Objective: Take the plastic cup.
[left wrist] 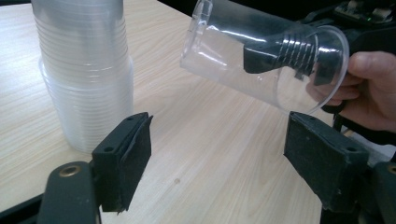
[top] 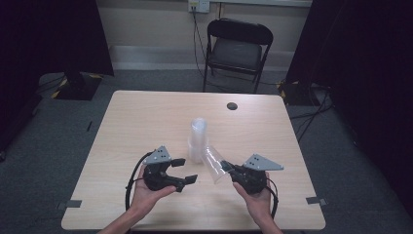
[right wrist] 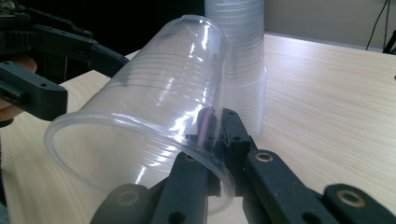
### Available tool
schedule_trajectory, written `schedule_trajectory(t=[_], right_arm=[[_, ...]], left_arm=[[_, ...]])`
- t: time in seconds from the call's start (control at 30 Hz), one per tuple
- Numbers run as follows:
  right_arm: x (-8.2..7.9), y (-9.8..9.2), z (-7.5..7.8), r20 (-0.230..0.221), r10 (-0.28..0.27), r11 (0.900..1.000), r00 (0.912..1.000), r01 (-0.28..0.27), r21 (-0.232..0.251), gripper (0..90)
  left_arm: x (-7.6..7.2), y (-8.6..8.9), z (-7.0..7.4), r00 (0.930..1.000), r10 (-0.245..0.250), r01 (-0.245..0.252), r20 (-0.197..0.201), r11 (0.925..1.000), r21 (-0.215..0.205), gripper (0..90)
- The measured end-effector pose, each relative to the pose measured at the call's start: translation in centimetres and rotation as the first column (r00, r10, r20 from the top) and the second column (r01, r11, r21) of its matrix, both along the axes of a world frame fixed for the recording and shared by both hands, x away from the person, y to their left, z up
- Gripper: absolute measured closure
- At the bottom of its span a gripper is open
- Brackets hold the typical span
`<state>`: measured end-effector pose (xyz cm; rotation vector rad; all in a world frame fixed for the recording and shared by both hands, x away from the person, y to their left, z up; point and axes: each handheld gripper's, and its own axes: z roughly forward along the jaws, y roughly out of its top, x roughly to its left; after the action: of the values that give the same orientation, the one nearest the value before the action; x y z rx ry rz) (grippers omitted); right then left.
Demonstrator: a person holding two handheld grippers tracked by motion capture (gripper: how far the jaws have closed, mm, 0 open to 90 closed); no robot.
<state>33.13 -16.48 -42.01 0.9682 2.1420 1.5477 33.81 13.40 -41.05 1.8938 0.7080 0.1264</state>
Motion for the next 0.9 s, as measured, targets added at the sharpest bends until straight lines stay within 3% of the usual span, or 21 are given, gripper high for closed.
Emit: schedule_trajectory(t=[0.27,0.5,0.57,0.6,0.63,0.67,0.73,0.87,0.9], right_arm=[[0.4,-0.3,0.3,-0.087,0.032,0.999,0.9957,-0.035,-0.028,89.0],[1.0,-0.4,0.3,-0.176,0.068,0.995,0.9821,-0.079,-0.059,89.1],[1.1,-0.4,0.3,-0.208,0.084,0.993,0.9745,-0.099,-0.062,89.1],[1.2,-0.3,0.3,-0.221,0.092,0.992,0.9709,-0.109,-0.068,89.0],[1.3,-0.3,0.3,-0.24,0.103,0.99,0.9654,-0.123,-0.072,89.0],[1.4,-0.2,0.2,-0.267,0.118,0.987,0.9566,-0.142,-0.076,89.1],[1.5,-0.1,0.1,-0.293,0.124,0.984,0.9479,-0.156,-0.088,89.0],[1.6,0.3,-0.2,-0.336,0.143,0.976,0.931,-0.189,-0.109,89.2],[1.6,0.5,-0.2,-0.345,0.147,0.974,0.9272,-0.197,-0.113,89.2]], left_arm=[[-0.1,0.0,-0.8,0.9996,-0.019,0.018,0.022,0.9978,0.063,24.4],[-0.2,-0.2,-1.2,0.9969,-0.049,0.042,0.061,0.9918,0.121,23.6],[-0.4,-0.5,-1.3,0.9942,-0.079,0.068,0.073,0.9872,0.144,24.5],[-0.6,-0.7,-1.4,0.9932,-0.073,0.057,0.091,0.9854,0.16,24.5],[-0.8,-1.0,-1.5,0.9895,-0.091,0.069,0.112,0.9796,0.189,24.4],[-1.0,-1.2,-1.5,0.9877,-0.096,0.071,0.123,0.978,0.196,24.6],[-1.2,-1.5,-1.6,0.9836,-0.112,0.079,0.141,0.9719,0.222,24.6],[-1.5,-1.9,-1.6,0.978,-0.125,0.082,0.167,0.9663,0.244,24.4],[-1.6,-2.0,-1.7,0.9779,-0.117,0.074,0.173,0.9684,0.238,24.9]])
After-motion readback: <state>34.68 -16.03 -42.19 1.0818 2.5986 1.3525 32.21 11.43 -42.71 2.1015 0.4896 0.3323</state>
